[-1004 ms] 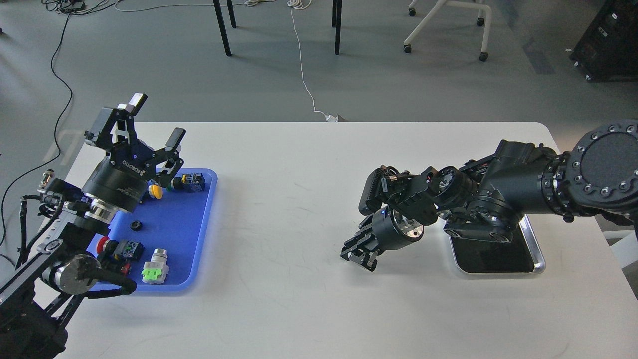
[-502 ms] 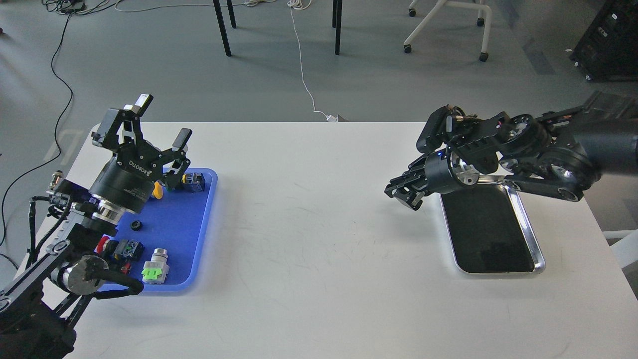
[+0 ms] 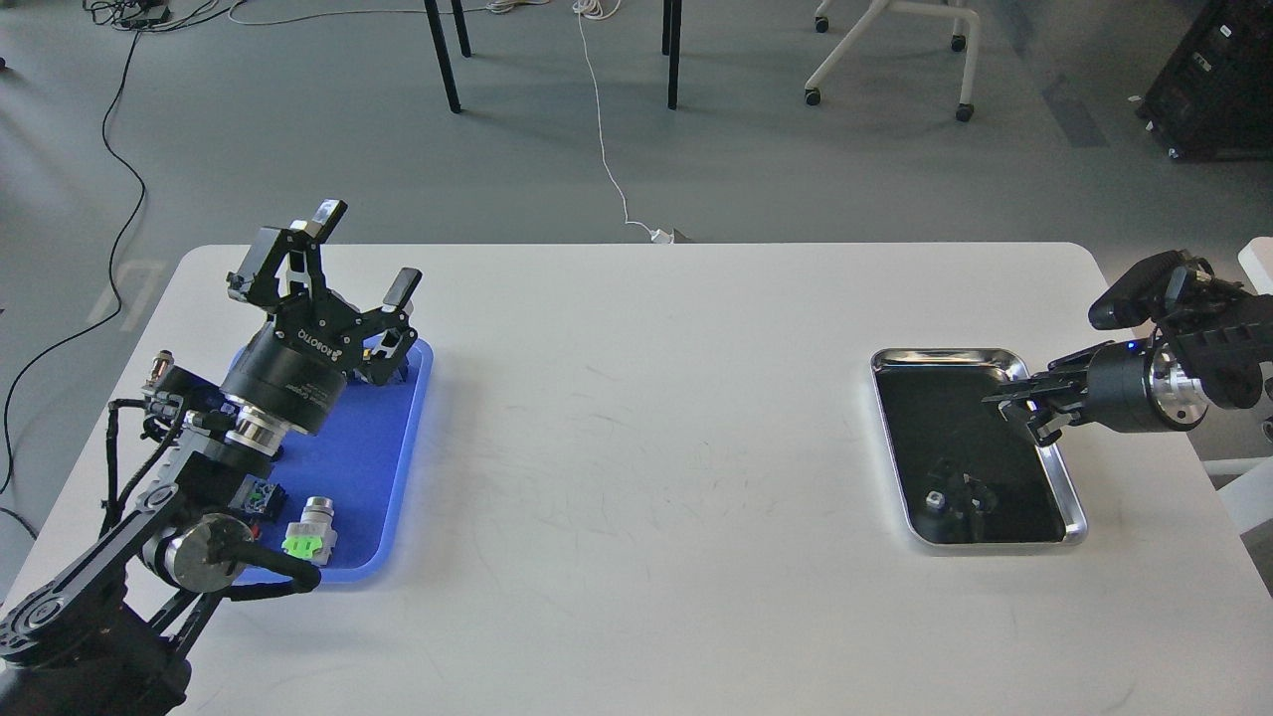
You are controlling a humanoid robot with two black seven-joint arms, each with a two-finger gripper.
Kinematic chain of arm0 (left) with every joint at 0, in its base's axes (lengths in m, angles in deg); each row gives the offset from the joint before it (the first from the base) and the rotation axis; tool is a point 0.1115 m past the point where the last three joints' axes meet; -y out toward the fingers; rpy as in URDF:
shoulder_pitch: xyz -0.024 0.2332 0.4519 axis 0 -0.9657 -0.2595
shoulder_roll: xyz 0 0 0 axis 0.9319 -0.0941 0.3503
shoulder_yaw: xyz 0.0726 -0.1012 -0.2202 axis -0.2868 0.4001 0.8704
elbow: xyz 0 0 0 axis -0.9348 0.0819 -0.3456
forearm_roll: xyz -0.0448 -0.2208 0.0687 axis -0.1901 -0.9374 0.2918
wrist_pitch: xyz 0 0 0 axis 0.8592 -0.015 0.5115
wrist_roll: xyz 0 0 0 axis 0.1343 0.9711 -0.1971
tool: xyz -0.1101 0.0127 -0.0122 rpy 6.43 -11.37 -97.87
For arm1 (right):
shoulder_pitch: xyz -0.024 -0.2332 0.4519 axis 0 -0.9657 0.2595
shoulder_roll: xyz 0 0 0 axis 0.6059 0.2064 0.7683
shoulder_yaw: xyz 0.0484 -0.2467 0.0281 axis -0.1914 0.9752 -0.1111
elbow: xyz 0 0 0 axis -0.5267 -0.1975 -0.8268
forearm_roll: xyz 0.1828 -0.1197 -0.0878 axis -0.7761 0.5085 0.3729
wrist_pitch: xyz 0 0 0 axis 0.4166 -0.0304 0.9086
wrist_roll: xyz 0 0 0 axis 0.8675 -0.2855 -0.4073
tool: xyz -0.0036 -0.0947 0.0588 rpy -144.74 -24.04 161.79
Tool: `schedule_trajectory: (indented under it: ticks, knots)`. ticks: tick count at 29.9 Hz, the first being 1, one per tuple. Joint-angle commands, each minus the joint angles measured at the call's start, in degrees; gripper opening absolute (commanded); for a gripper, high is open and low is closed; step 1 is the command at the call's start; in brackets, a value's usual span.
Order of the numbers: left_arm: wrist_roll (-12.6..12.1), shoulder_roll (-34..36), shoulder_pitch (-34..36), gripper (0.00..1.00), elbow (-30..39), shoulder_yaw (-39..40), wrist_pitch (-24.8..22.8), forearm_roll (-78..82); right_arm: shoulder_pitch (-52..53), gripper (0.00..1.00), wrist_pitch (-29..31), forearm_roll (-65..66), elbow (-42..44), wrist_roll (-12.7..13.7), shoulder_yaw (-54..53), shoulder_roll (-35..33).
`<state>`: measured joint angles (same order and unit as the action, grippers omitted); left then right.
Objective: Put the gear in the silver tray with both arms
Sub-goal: 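Carry the gear into the silver tray and open the right gripper, then raise the right gripper away from the silver tray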
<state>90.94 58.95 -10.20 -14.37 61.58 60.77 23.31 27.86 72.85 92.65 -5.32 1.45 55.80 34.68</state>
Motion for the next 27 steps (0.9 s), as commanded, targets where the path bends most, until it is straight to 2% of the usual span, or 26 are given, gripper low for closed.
schedule_trajectory:
  ticks: [1, 13, 17, 21, 27]
  knots:
    - [-0.03, 0.07, 0.1, 0.98, -0.01, -0.03, -0.12, 0.0, -2.86, 0.19, -0.43, -0.02, 2.86, 0.0, -0.47, 1.41]
    - [-0.03, 0.25, 0.01, 0.98, 0.08, -0.03, -0.12, 0.0, -6.3, 0.22, -0.87, -0.55, 9.02, 0.0, -0.82, 7.56]
    - [-0.12, 0.42, 0.01, 0.98, 0.43, -0.03, -0.12, 0.0, -7.96, 0.27, -0.96, -0.64, 9.72, 0.0, -2.75, 8.44]
    - [-0.21, 0.51, 0.01, 0.98, 0.52, -0.03, -0.12, 0.0, -9.81, 0.36, -1.75, -0.64, 10.78, 0.0, -3.72, 9.06]
    - [-0.21, 0.86, 0.01, 0.98, 0.52, 0.06, -0.12, 0.0, -10.43, 0.69, -2.28, -0.73, 10.69, 0.0, -4.77, 8.71]
